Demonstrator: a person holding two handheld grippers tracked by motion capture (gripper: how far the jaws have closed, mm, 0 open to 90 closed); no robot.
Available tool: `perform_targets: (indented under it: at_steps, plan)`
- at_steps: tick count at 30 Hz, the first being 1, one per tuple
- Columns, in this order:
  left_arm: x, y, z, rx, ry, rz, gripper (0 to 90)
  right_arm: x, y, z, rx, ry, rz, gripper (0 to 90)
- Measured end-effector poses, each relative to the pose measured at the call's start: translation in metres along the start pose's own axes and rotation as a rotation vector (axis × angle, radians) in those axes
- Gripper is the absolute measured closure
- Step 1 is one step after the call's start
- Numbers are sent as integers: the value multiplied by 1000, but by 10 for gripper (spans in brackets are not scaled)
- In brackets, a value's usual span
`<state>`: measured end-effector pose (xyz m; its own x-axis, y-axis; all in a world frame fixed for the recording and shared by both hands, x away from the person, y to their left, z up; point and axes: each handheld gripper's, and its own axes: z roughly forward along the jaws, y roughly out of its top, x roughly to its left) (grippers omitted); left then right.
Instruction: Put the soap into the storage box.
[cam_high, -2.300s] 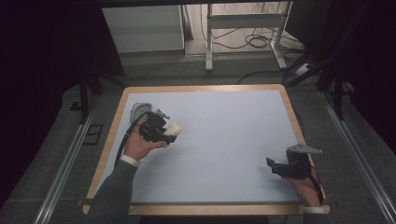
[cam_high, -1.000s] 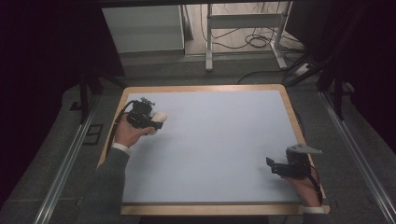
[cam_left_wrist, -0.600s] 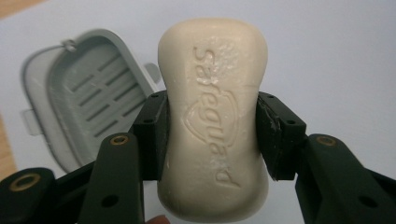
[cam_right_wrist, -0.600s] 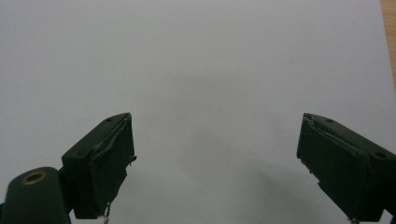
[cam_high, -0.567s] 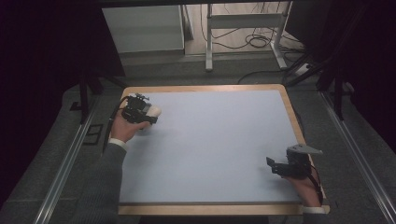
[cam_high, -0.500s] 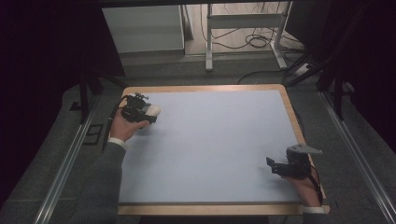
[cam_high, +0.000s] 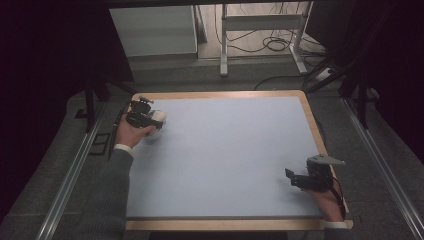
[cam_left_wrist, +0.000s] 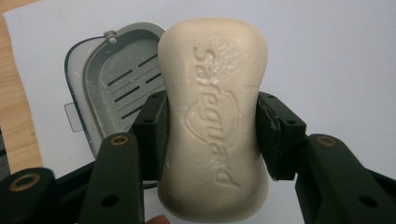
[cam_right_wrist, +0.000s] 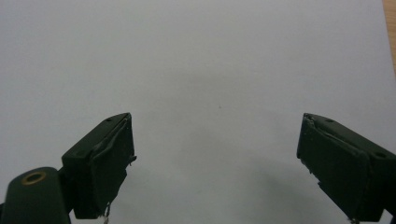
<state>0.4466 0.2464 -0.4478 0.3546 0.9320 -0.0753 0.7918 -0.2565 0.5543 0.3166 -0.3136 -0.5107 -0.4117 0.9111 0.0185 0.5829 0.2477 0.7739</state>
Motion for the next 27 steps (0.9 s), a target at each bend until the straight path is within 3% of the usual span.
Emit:
perform_targets:
  at_steps: [7, 16, 27]
  plan:
    - [9, 1, 4, -2, -6, -35, 495, 0, 0, 0, 3, -1, -2, 110]
    - [19, 2, 13, -7, 34, -91, 495, -1, 0, 1, 5, -4, -2, 110]
    - [22, 5, 30, 23, 75, -108, 495, -1, -1, 1, 8, -6, 1, 110]
